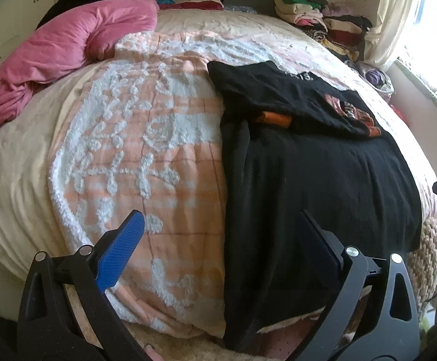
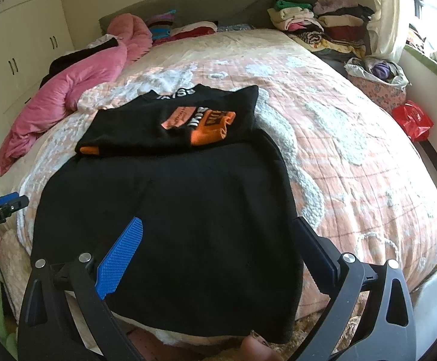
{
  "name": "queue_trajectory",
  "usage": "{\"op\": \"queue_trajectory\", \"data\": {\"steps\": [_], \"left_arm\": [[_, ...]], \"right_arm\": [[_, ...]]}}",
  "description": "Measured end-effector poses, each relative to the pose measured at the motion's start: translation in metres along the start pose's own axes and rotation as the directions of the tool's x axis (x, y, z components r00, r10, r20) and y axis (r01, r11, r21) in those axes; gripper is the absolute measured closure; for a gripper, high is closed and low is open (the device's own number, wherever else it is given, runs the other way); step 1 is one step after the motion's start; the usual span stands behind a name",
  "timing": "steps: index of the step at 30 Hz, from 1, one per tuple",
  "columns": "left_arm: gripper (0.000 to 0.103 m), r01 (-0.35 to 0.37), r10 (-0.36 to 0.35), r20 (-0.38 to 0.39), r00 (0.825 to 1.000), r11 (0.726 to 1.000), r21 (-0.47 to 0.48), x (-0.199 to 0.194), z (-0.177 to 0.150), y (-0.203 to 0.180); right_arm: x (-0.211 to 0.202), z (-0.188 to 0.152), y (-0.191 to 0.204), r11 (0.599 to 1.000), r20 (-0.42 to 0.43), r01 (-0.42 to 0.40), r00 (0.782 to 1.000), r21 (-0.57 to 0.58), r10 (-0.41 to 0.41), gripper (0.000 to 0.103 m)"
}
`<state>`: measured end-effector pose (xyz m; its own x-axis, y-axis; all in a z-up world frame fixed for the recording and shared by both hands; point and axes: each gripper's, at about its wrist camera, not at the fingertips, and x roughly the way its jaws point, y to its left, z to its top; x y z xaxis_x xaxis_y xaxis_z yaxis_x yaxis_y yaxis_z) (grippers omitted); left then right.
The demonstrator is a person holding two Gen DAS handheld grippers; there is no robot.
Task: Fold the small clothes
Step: 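Grasp the sweatshirt hem with both grippers and lift it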
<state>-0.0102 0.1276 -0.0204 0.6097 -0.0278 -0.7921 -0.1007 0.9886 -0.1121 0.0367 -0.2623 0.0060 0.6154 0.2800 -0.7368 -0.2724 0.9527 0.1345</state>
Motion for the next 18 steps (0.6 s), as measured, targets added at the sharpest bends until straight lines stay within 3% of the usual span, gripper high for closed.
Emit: {"op": "queue_trajectory", "data": {"steps": [12, 16, 18], "left_arm": [[0.010, 0.059, -0.057, -0.061, 0.997, 0.998, 0.029, 0.008, -0.022, -0.011], [0.031, 0.109, -0.106, -0.099, 0.989, 0.993, 0.032, 0.014, -0.029, -0.015], [0.047, 0.121, -0.116, -0.124, 0.985, 0.992, 0.037, 0.019, -0.035, -0.017]], "right_arm": [[0.010, -0.017, -0.011, 1.000, -0.059, 0.026, 0.998, 0.000, -0.026, 0.005], [0.014, -0.022, -0.013, 0.999, -0.079, 0.035, 0.996, -0.004, -0.035, 0.005], [0.016, -0.025, -0.014, 0.999, -0.089, 0.040, 0.995, -0.005, -0.040, 0.005]]}}
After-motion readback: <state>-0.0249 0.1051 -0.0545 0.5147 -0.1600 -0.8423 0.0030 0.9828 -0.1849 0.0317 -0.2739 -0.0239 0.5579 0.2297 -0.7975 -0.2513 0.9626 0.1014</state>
